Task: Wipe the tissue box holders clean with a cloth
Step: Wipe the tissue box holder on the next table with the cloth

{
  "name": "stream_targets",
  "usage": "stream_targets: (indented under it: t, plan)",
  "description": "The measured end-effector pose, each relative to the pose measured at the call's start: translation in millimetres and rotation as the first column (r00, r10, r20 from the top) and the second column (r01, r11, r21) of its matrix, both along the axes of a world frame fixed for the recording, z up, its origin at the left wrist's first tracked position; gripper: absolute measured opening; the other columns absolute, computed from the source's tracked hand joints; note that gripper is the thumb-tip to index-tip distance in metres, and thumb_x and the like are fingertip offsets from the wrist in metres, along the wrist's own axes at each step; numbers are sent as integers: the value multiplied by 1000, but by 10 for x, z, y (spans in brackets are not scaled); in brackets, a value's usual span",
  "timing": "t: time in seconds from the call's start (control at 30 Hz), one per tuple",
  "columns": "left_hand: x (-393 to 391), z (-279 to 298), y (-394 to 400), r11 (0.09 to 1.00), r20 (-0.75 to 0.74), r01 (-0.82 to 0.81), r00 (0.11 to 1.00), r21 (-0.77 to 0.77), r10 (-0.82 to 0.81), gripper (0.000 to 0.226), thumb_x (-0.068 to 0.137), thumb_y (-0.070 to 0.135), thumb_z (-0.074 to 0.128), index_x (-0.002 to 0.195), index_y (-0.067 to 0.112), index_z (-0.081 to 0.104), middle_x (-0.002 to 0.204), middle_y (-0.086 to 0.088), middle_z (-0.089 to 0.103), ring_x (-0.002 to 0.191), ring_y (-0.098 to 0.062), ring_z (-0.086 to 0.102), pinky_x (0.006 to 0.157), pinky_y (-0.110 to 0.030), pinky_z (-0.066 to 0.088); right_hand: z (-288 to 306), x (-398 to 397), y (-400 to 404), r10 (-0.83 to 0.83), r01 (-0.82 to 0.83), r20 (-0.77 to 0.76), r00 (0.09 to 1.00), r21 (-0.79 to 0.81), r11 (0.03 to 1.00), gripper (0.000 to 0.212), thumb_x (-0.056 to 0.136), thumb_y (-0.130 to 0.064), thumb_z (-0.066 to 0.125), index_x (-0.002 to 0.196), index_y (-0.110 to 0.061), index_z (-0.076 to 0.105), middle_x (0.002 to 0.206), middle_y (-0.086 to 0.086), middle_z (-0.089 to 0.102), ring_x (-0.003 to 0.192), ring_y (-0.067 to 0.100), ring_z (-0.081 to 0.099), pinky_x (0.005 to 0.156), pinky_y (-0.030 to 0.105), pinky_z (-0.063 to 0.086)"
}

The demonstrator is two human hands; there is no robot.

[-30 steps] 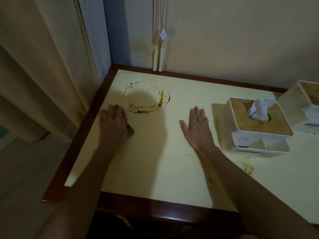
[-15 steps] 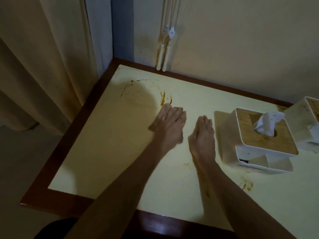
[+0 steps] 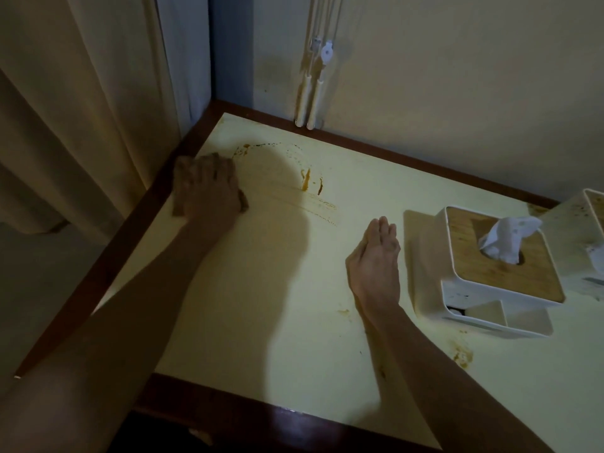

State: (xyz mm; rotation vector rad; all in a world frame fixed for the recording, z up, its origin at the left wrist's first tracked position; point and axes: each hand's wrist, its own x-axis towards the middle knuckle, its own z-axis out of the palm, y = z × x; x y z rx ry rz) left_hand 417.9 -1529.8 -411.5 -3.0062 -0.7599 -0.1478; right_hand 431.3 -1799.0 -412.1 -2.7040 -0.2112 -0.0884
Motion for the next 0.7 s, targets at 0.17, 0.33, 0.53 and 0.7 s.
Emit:
stream_targets:
  t: [0.17, 0.33, 0.53, 0.7]
  plan:
    - [385, 135, -1252, 945, -21, 326, 945, -37, -327, 66, 75, 41, 59, 132, 12, 44, 128, -14, 50, 118, -38, 46, 104, -53, 33, 48, -5, -18, -53, 50, 12, 999, 154, 987, 60, 98, -4, 29, 152, -9, 5, 160, 6, -2, 147, 20, 1, 119, 33, 11]
    - [540, 67, -1606, 826, -28, 559, 826, -77, -562, 63, 92, 38, 41, 145, 10, 23, 151, -19, 24, 139, -36, 21, 113, -54, 15, 93, -7, -48, -67, 66, 0, 998, 161, 985, 63, 98, -6, 36, 152, -8, 4, 160, 5, -5, 147, 17, 1, 105, 15, 5]
    - [612, -21, 243, 985, 19, 172, 985, 22, -172, 68, 92, 40, 48, 144, 6, 20, 147, -25, 25, 135, -45, 25, 109, -63, 22, -5, 22, -35, -47, 45, 15, 999, 96, 994, 50, 100, -7, 25, 150, -6, 20, 160, 7, 8, 147, 24, 10, 110, 21, 7]
    - [706, 37, 201, 999, -60, -14, 998, -38, 12, 67, 94, 42, 37, 148, 7, 16, 152, -26, 16, 139, -50, 11, 113, -64, 7, 30, 34, 3, -38, 37, 27, 999, 36, 999, 51, 99, -6, 26, 150, -3, 17, 159, 8, 11, 142, 29, 19, 114, 31, 20]
